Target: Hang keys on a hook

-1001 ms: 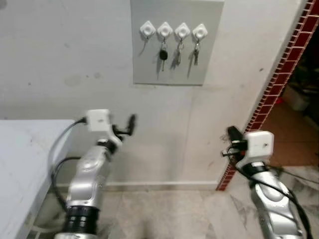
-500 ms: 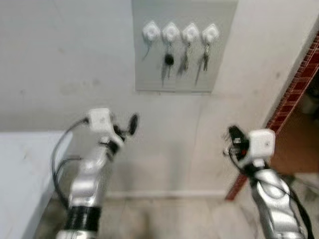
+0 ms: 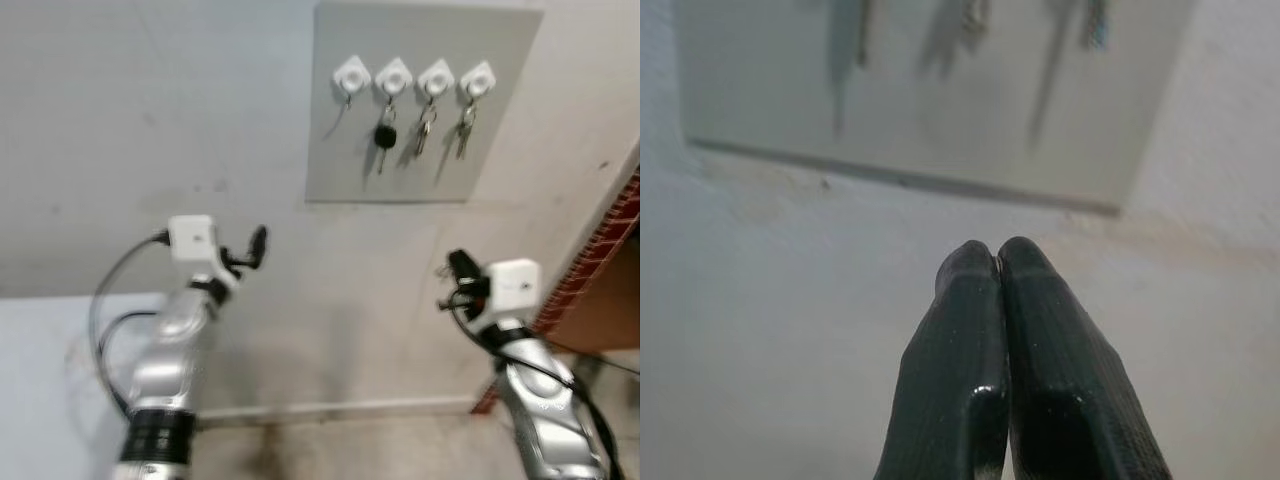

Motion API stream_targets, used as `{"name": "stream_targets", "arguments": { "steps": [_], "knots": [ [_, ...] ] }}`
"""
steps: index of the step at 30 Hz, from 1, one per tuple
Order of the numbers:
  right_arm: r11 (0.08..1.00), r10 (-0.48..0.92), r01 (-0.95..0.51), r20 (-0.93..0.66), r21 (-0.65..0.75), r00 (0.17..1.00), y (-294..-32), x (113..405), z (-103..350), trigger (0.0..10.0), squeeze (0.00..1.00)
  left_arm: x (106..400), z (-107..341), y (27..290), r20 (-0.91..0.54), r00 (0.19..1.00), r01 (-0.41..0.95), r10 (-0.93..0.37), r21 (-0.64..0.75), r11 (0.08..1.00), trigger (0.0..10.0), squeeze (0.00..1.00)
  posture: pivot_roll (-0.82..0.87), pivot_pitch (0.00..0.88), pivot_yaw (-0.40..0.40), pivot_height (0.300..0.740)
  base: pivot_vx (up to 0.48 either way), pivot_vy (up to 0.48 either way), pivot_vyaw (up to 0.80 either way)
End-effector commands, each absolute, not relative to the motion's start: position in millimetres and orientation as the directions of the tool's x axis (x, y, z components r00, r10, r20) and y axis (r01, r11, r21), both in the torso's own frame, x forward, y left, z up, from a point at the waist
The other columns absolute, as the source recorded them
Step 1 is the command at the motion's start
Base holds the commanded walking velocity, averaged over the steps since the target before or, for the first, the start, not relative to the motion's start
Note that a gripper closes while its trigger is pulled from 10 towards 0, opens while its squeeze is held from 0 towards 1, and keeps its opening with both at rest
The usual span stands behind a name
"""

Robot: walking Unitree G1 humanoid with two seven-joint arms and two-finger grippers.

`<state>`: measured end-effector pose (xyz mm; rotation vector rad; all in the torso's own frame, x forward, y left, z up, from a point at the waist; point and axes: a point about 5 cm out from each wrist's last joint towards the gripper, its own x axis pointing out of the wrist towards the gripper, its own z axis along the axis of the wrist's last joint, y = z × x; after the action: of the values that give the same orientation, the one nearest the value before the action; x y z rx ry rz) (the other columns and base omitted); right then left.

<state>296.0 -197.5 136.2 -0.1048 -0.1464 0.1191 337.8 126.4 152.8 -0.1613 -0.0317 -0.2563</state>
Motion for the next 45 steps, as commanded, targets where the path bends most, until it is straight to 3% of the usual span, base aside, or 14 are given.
{"name": "stream_targets", "arguments": {
  "steps": [1,25,35,45],
  "knots": [
    [0.984,0.154,-0.135,0.173,-0.114,0.973,-190.1,298.4,144.2,10.0,0.00,339.3,158.7,135.8,0.073,0.971,0.235,-0.227,-0.136,0.963,10.0,0.00,0.01,0.000,-0.025,0.740,0.382,0.000,0.00],
    [0.975,0.217,-0.208,0.131,-0.074,0.967,-180.6,296.8,136.7,10.0,0.00,338.2,160.0,126.2,0.078,0.957,0.287,-0.279,-0.130,0.949,10.0,0.00,0.01,0.000,-0.025,0.740,0.039,0.000,0.00],
    [0.965,0.262,-0.251,0.192,-0.078,0.946,-169.1,306.7,154.0,10.0,0.00,337.0,171.7,99.1,0.109,0.894,0.442,-0.434,-0.062,0.895,10.0,0.00,0.00,0.000,-0.015,0.740,0.000,0.000,0.00],
    [0.958,0.284,-0.285,0.274,-0.036,0.919,-162.5,323.8,179.9,10.0,0.00,340.8,194.8,86.5,0.180,0.851,0.510,-0.494,-0.051,0.859,10.0,0.00,0.01,0.000,-0.005,0.740,0.000,0.000,0.00]
  ]
}}
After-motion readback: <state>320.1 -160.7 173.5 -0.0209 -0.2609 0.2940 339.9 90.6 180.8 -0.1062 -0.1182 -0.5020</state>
